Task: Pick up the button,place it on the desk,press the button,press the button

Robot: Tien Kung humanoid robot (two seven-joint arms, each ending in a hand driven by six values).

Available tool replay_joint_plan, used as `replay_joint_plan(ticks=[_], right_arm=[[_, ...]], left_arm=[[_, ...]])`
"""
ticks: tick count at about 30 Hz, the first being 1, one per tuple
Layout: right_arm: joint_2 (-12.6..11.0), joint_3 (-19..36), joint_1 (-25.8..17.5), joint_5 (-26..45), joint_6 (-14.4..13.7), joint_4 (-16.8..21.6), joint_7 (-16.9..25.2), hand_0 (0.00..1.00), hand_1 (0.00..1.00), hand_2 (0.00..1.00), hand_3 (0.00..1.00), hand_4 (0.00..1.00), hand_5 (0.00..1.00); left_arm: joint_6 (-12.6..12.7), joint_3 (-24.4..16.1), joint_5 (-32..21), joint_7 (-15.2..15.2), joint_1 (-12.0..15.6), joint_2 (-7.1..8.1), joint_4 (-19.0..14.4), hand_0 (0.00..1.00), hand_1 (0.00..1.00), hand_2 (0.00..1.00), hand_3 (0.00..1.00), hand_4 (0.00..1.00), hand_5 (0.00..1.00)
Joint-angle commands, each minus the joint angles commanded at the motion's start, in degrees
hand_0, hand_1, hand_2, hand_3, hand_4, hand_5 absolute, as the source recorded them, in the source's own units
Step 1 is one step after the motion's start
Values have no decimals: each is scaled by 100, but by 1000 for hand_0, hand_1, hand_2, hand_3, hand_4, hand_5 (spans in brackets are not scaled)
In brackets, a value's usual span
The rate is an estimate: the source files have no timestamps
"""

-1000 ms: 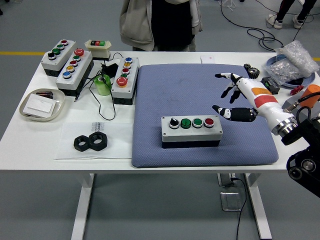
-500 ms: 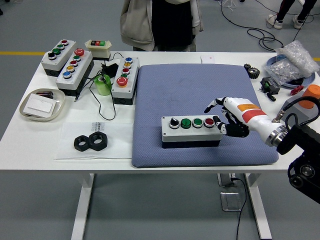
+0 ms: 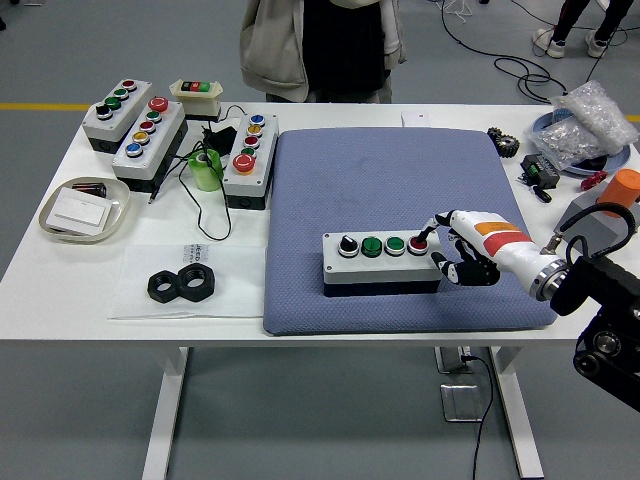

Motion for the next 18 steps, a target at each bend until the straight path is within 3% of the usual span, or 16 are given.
replay_joint_plan(ticks=[11,18], right_arm=[[-5,-157,56,-108,155,-45,-107,120,2,59,625,558,2],[-8,21,43,-131,8,112,-72,120,2,59,627,558,2]], left_arm=[[-2,2,-10,-5,-1,-1,3,775,807,890,810,569,998],[-1,6,-13,-7,-8,0,3,776,806,890,811,567,998]])
